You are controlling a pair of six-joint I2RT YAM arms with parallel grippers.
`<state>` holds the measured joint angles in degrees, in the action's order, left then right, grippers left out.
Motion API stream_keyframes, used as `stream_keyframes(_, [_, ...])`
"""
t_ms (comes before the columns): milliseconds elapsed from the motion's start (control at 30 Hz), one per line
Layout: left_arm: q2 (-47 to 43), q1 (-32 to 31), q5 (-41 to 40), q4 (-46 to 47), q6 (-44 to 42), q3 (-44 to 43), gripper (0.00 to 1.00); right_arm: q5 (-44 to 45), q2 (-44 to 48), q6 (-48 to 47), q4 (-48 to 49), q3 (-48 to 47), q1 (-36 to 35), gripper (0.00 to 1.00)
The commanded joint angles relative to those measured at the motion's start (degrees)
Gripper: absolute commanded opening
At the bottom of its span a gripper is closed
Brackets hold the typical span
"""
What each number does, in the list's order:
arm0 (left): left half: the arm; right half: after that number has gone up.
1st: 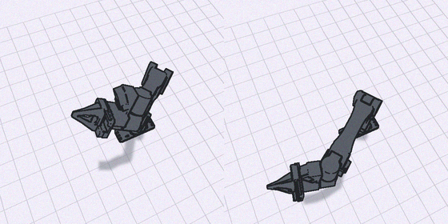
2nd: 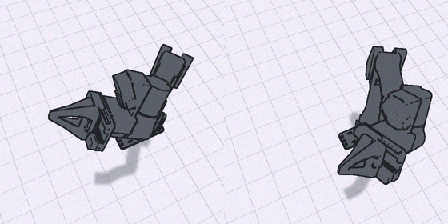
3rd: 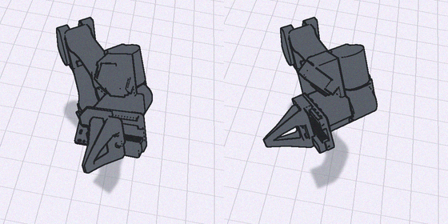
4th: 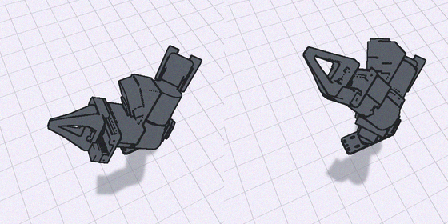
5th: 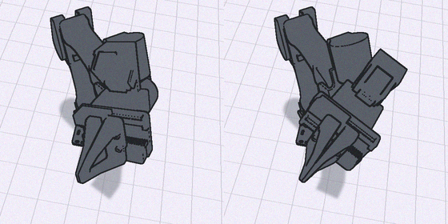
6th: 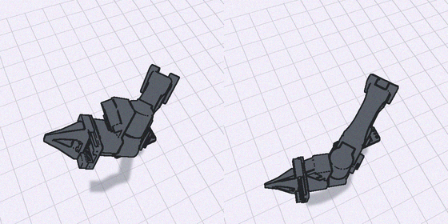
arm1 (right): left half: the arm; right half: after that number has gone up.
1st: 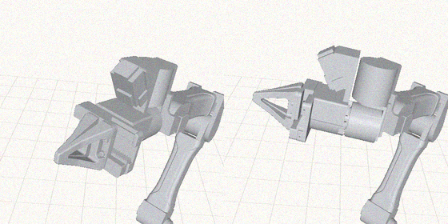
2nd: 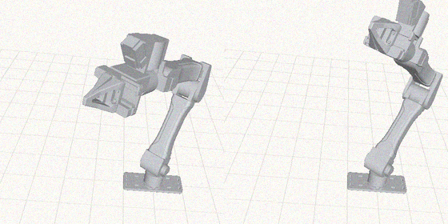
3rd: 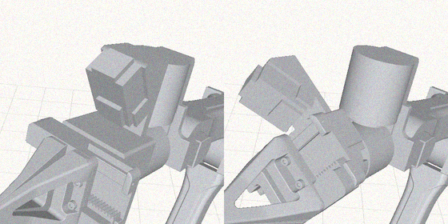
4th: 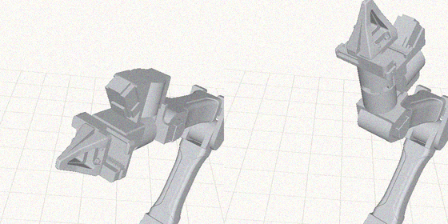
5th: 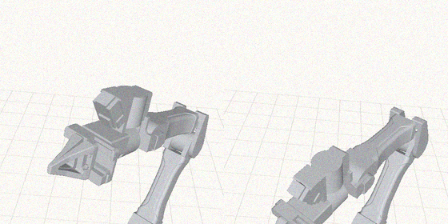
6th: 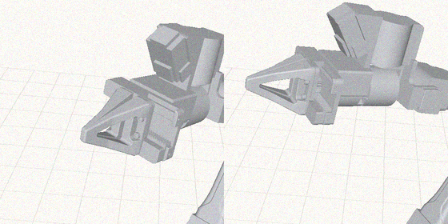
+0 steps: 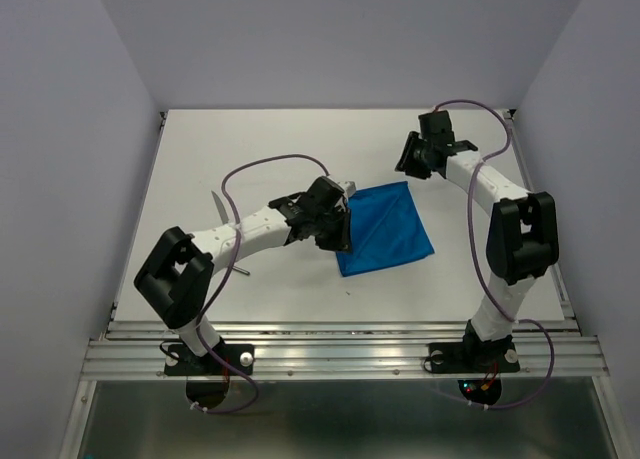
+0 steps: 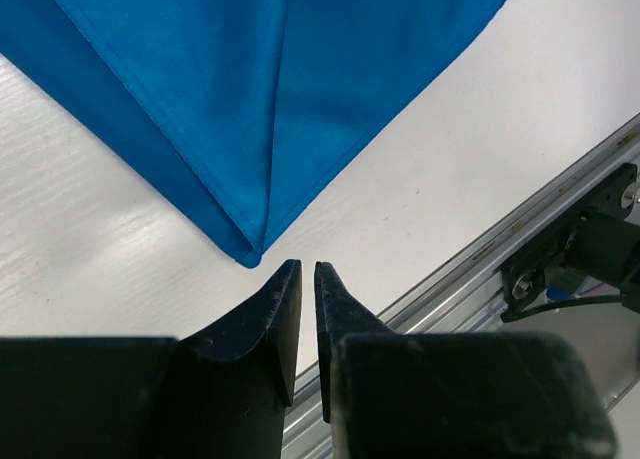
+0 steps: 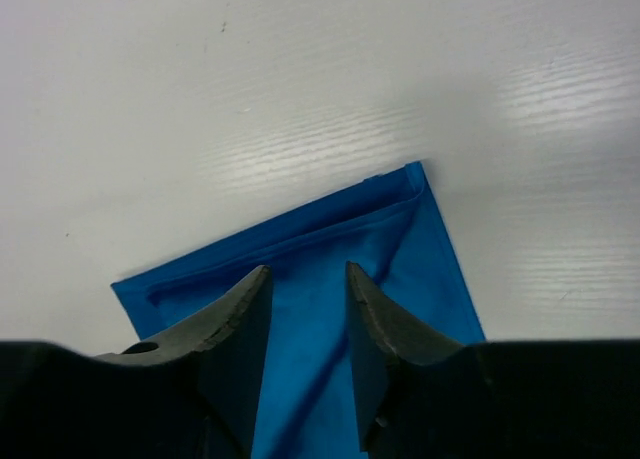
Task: Fold the napkin into a case and place the utensils inside
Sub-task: Smooth out the upper triangle-folded napkin at the center of the board.
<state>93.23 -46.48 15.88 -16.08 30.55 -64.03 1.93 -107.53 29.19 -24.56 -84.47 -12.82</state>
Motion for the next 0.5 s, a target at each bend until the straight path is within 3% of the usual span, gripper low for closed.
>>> stream_keyframes(0, [-0.25,-0.28,0.99,1.83,0.39,-0.66,0.23,-5.79,4.24,2.71,2.75,4.04,-1.32,0.38])
stream_keyframes(33, [0.63,-0.19,1.17,2.71,0.57,-0.14,0.22,-6.24,4.69,3.06,3.11,5.96,-1.33,0.31])
stream_keyframes(133, [2.48,-0.28,1.26,4.91,1.27,1.54,0.17,-7.56,5.57,3.94,4.43,8.61,-2.82,0.23])
stream_keyframes(233, [4.50,-0.19,1.43,6.05,1.62,3.29,0.04,-7.47,5.31,4.03,4.87,10.90,-3.35,0.15])
stream_keyframes(267, [4.94,-0.28,1.70,7.01,1.71,4.34,0.00,-7.38,4.79,3.95,4.87,11.42,-3.87,0.14])
stream_keyframes(467, [7.05,-0.28,2.23,9.04,2.15,6.55,0.00,-6.86,1.01,3.07,4.96,10.46,-3.88,0.12])
